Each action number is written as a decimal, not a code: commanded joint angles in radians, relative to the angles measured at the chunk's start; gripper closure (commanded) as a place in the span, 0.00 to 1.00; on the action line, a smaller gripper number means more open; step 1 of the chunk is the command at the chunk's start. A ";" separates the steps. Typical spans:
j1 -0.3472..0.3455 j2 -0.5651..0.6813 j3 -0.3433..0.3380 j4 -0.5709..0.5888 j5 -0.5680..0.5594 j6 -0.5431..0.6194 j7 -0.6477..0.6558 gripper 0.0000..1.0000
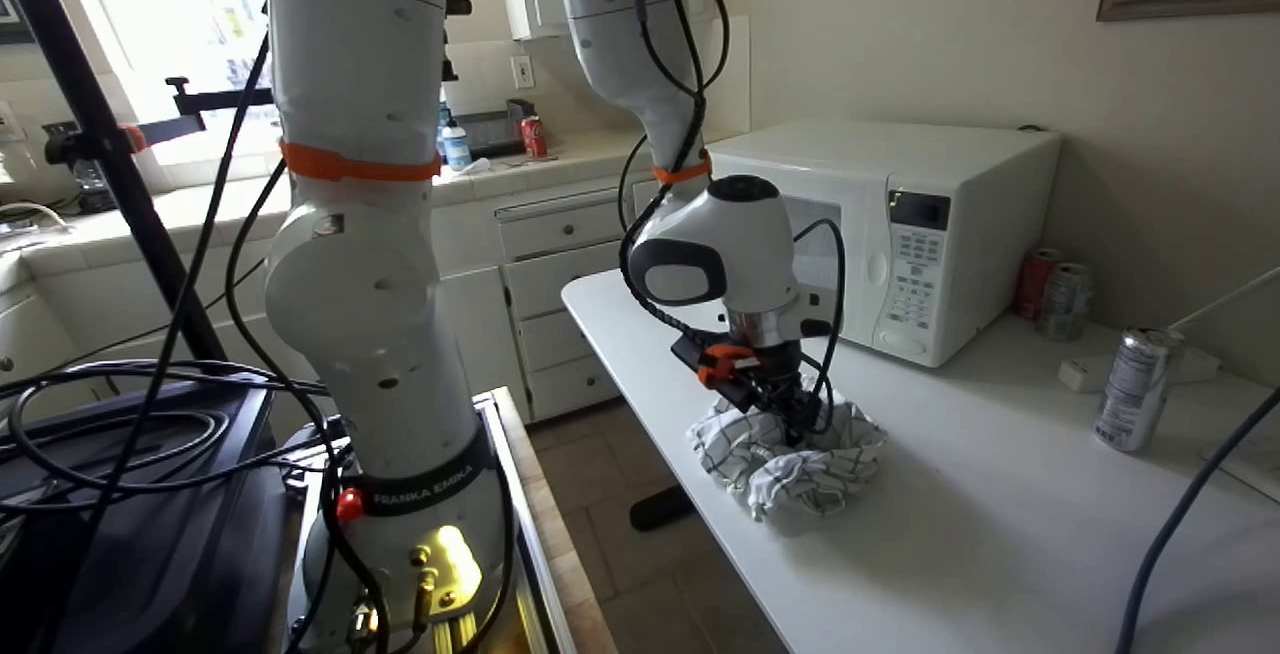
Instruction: Wipe the counter with the cloth
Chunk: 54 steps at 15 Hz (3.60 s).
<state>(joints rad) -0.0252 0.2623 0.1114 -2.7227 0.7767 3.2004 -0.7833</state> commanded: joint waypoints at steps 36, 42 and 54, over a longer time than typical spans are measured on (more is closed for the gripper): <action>0.054 0.215 -0.327 0.437 0.359 0.245 -0.251 0.97; 0.267 0.420 -0.631 0.495 0.469 0.035 -0.196 0.97; 0.364 0.485 -0.736 0.634 -0.218 -0.188 0.426 0.97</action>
<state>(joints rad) 0.4627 0.8068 -0.7577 -2.1380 0.7547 2.9433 -0.4575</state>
